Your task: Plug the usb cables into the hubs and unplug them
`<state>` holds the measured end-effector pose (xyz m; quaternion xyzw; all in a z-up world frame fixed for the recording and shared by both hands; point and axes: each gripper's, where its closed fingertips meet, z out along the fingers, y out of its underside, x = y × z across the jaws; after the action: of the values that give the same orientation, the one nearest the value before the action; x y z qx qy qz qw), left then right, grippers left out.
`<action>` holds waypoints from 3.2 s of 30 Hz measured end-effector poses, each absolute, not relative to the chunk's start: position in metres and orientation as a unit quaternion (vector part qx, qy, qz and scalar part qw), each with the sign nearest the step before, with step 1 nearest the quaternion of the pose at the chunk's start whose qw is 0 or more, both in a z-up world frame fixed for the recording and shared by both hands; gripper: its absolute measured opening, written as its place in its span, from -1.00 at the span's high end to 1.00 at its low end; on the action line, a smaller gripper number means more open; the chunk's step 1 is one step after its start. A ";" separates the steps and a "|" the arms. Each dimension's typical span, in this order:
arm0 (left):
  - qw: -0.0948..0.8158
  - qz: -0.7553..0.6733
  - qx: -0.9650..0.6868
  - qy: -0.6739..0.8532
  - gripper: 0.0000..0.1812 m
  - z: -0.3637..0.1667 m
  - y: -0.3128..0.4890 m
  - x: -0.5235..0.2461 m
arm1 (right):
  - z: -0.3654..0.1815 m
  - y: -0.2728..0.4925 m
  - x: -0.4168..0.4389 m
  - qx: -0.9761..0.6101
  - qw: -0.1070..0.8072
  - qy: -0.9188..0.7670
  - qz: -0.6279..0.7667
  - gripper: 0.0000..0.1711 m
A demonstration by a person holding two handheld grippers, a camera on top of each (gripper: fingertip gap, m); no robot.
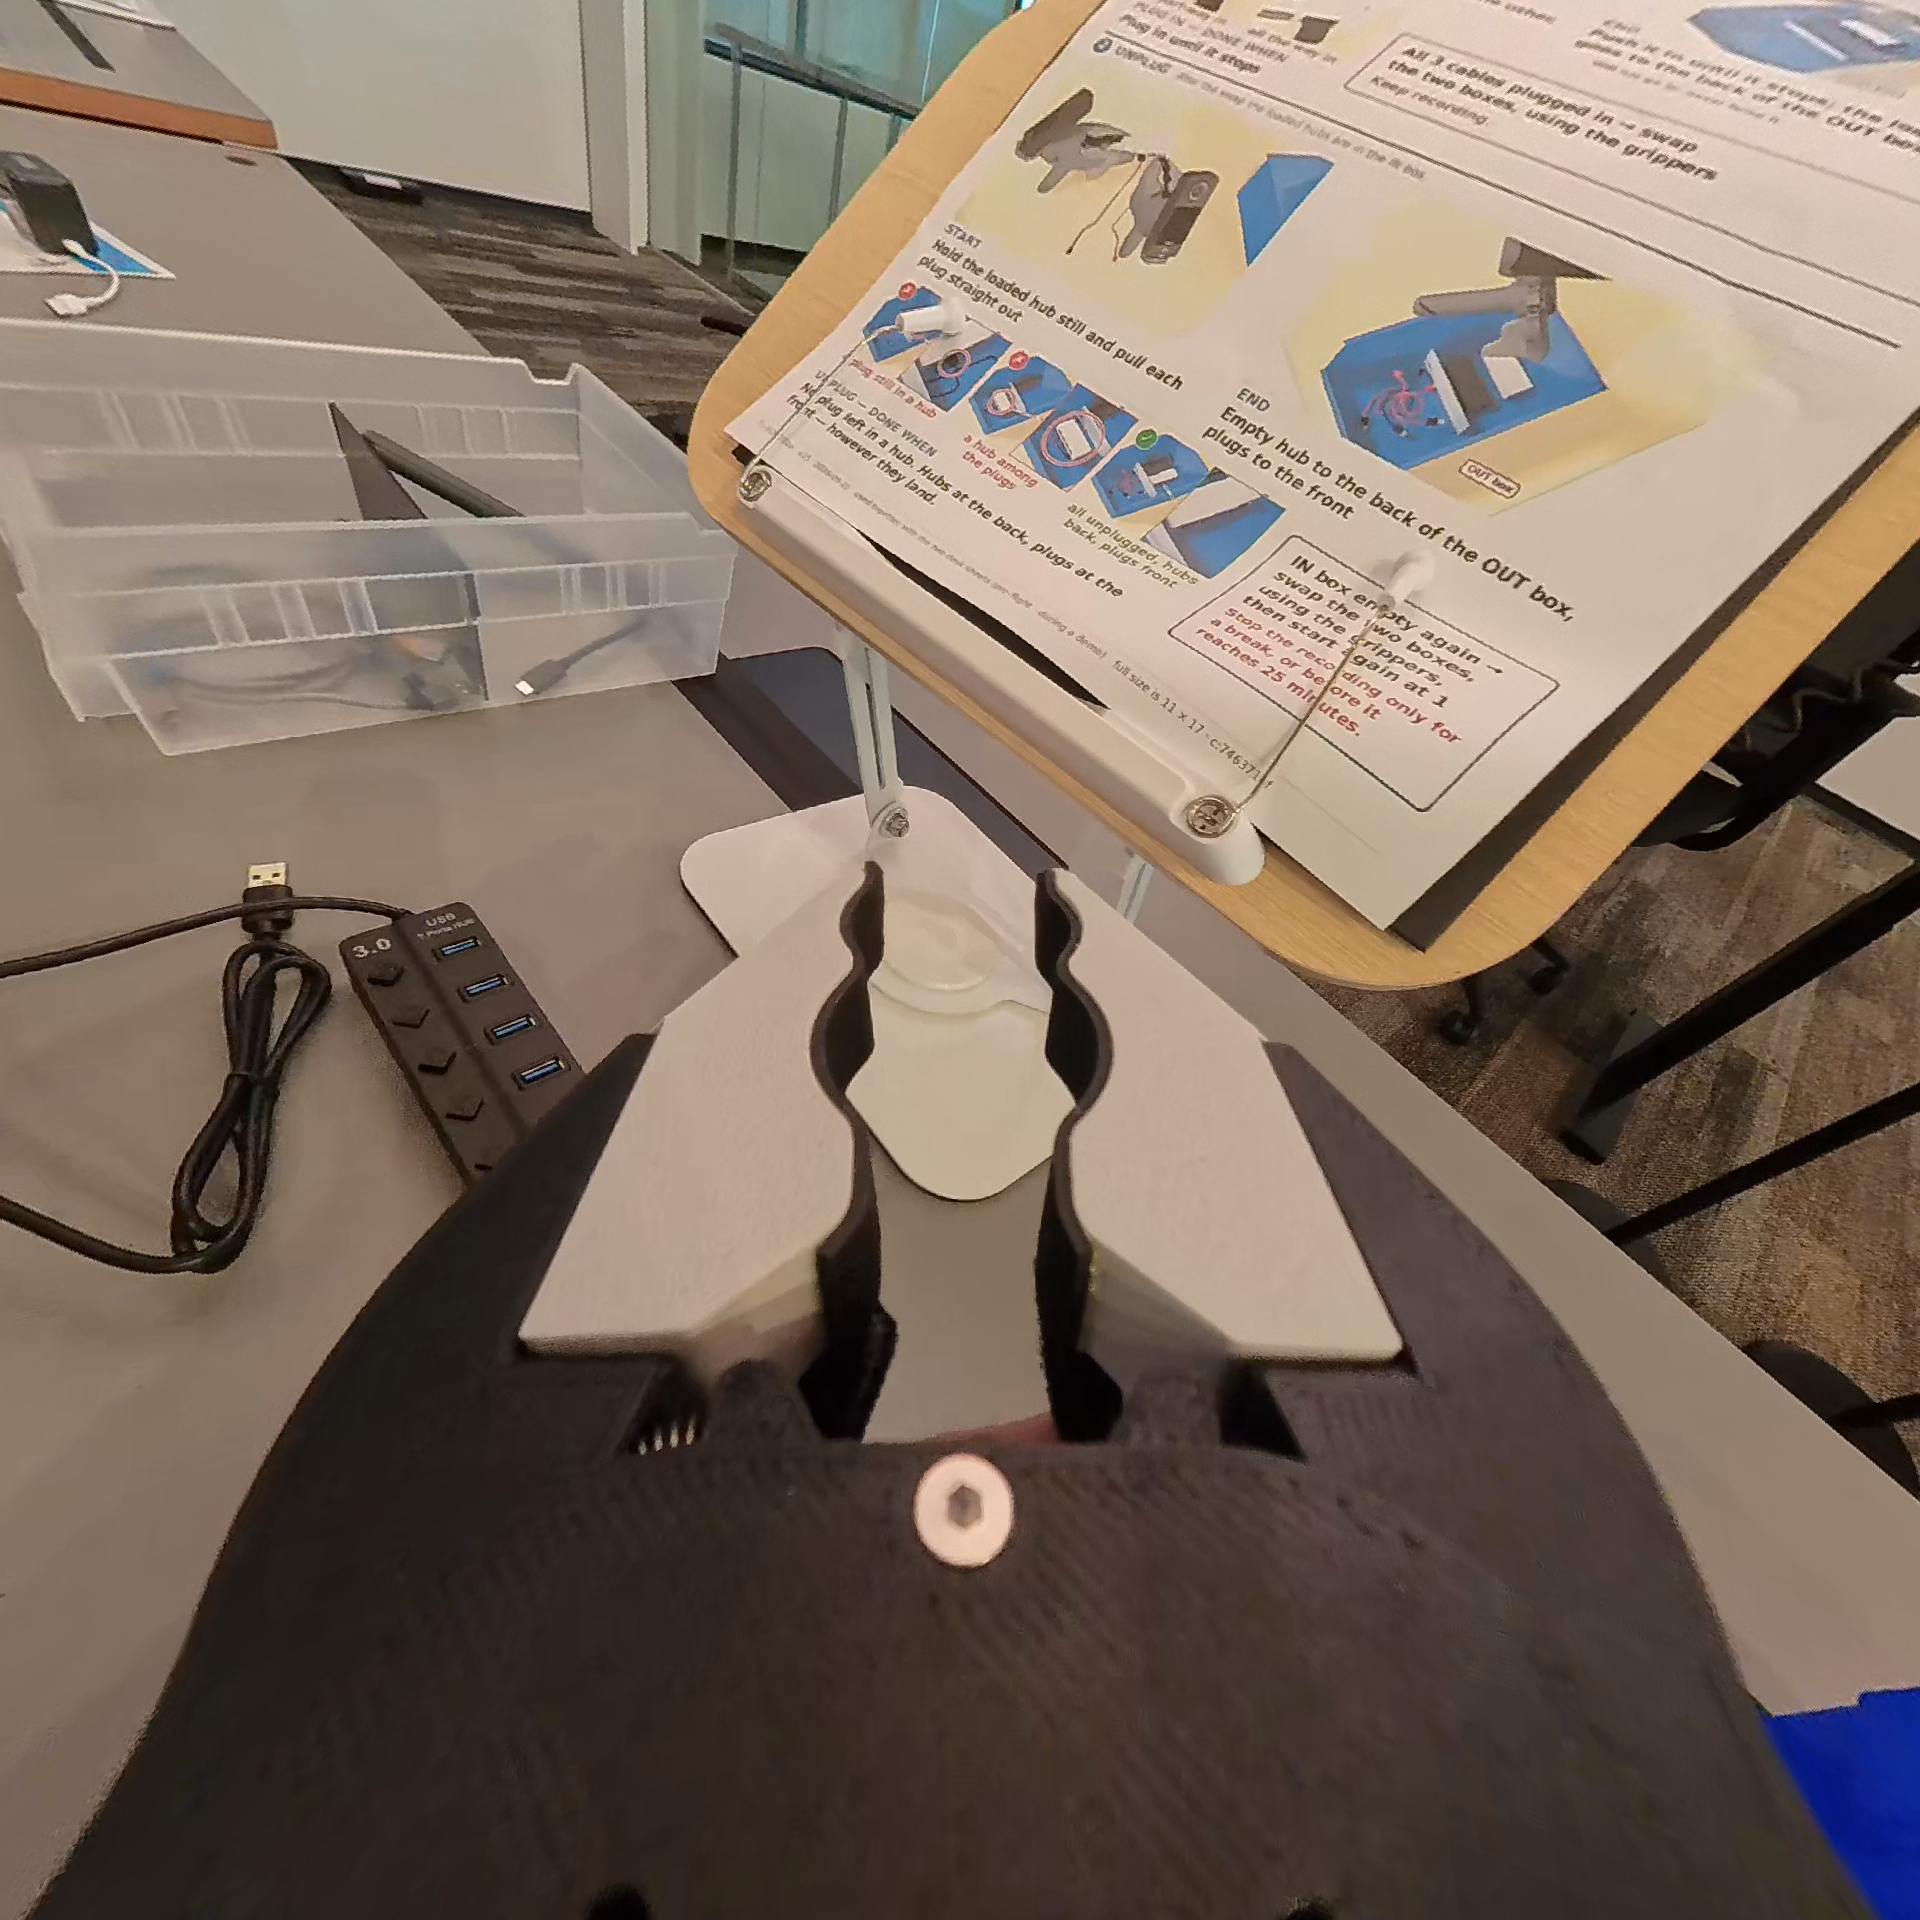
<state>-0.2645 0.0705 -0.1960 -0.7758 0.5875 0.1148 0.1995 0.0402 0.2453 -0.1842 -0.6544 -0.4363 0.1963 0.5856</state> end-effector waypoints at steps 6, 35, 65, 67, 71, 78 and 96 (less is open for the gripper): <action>0.169 0.034 -0.803 0.570 0.96 -0.282 0.035 -0.196 | -0.180 0.240 0.038 -0.647 0.587 -0.440 0.208 0.68; 0.305 0.016 -0.813 0.496 0.34 -0.279 0.098 -0.127 | -0.176 0.232 0.037 -0.640 0.579 -0.451 0.227 0.67; 0.111 0.068 -0.482 0.866 0.45 -0.366 0.132 0.025 | -0.157 0.239 0.115 -0.650 0.606 -0.376 0.263 0.67; 0.109 0.086 -0.479 0.867 0.44 -0.365 0.131 0.027 | -0.159 0.237 0.113 -0.649 0.601 -0.380 0.271 0.65; 0.158 0.071 -0.559 0.811 0.17 -0.343 0.132 0.026 | -0.177 0.233 0.100 -0.661 0.564 -0.412 0.272 0.57; 0.283 0.044 -0.756 0.588 0.05 -0.279 0.121 -0.048 | -0.244 0.204 0.052 -0.692 0.415 -0.535 0.253 0.29; 0.367 -0.020 -0.840 0.400 0.18 -0.270 0.082 -0.140 | -0.370 0.168 -0.049 -0.759 0.191 -0.607 0.134 0.39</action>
<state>-0.1404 0.0819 -0.2702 -0.8398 0.3996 -0.0198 0.3671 -0.0488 0.1684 -0.3700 -0.7592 -0.6074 0.1342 0.1913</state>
